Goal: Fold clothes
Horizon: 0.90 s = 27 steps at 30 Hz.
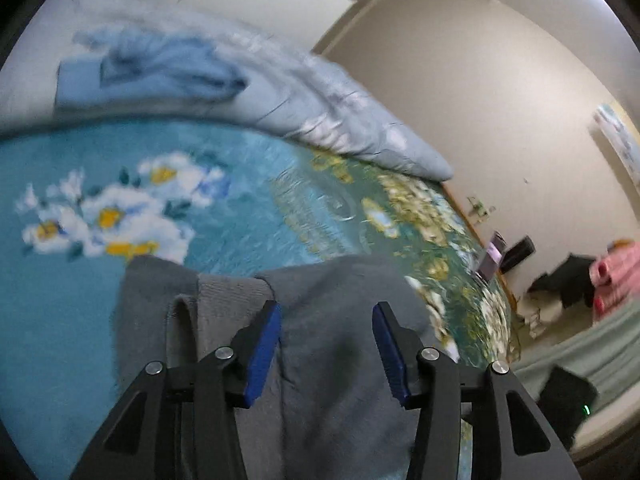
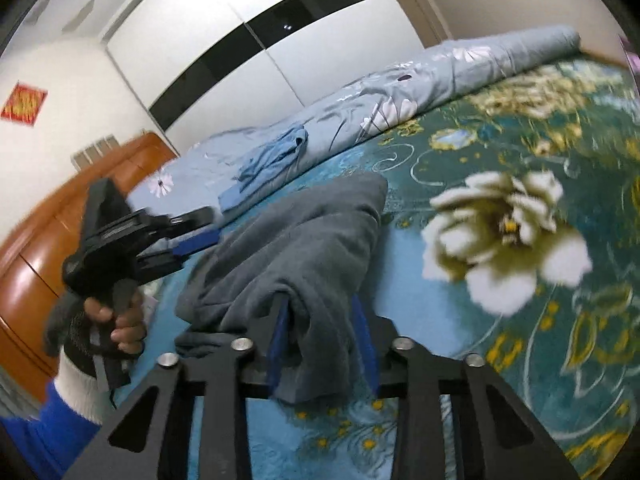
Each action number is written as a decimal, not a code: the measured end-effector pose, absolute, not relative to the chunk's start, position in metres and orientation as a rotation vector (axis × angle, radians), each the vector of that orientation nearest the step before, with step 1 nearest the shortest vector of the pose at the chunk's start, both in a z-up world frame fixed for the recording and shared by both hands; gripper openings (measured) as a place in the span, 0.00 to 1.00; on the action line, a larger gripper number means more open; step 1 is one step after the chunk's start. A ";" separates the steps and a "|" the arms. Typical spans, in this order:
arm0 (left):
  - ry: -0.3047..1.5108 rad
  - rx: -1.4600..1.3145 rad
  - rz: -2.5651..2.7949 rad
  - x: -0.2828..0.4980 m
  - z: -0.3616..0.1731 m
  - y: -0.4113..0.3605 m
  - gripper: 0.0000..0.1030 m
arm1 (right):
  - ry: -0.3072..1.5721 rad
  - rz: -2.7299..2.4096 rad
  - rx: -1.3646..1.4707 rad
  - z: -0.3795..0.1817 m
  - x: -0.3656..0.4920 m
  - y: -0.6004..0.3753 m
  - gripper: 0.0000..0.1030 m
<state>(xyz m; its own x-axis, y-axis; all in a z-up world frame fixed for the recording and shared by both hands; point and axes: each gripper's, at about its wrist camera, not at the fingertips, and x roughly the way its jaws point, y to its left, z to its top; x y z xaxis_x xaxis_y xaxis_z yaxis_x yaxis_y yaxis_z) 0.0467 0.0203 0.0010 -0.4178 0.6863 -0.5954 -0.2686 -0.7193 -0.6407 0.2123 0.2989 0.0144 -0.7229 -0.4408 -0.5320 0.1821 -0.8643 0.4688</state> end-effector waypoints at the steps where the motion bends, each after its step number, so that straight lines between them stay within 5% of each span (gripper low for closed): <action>1: -0.666 -1.221 2.136 0.042 -0.008 0.016 0.50 | -0.535 -2.566 0.934 0.014 0.214 0.297 0.12; 7: -0.781 -1.224 2.079 0.043 -0.025 0.003 0.49 | -0.460 -2.484 1.059 -0.016 0.233 0.292 0.01; 20: -0.735 -1.219 2.105 0.049 -0.026 0.003 0.49 | -0.491 -2.460 1.127 -0.023 0.239 0.297 0.00; 27: -0.436 -1.119 2.260 0.092 0.028 0.015 0.60 | -0.486 -2.529 1.022 0.012 0.249 0.318 0.01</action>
